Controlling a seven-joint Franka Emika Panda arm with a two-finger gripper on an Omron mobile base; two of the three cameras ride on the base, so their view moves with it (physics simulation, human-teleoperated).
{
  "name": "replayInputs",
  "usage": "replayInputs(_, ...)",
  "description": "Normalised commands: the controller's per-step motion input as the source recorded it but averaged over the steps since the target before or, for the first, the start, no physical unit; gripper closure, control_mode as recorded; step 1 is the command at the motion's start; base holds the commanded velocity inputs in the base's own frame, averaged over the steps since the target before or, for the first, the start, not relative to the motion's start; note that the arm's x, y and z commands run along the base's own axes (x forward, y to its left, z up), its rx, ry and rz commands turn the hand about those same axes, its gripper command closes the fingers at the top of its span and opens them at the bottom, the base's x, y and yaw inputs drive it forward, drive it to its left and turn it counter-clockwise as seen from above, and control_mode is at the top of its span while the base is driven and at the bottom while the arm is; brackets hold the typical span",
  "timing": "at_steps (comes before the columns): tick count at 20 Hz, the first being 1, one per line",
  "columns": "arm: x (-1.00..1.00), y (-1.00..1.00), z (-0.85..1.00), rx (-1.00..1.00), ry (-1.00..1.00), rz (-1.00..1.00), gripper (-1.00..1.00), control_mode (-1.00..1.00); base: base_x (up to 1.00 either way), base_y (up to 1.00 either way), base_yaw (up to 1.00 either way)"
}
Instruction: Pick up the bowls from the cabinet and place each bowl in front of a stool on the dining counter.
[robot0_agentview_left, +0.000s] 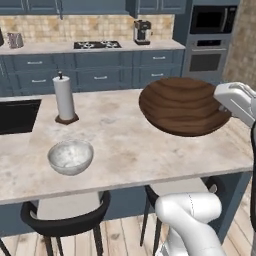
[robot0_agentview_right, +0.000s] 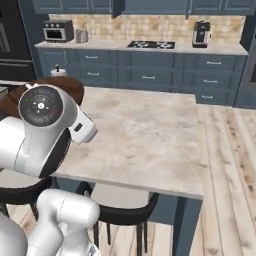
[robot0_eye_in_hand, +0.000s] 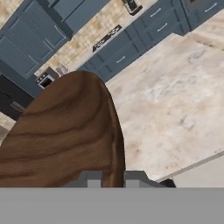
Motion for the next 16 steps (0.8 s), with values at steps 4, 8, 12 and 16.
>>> replayInputs(4,0.00,0.00,0.00,0.00,0.00,0.00,1.00,1.00,0.25,-0.79,0.41)
replayInputs(8,0.00,0.00,0.00,0.00,0.00,0.00,1.00,1.00,0.13,-0.67,0.23)
replayInputs(12,0.00,0.00,0.00,0.00,0.00,0.00,1.00,1.00,0.18,-0.17,0.06)
replayInputs(16,0.00,0.00,0.00,0.00,0.00,0.00,1.00,1.00,0.14,0.00,0.02)
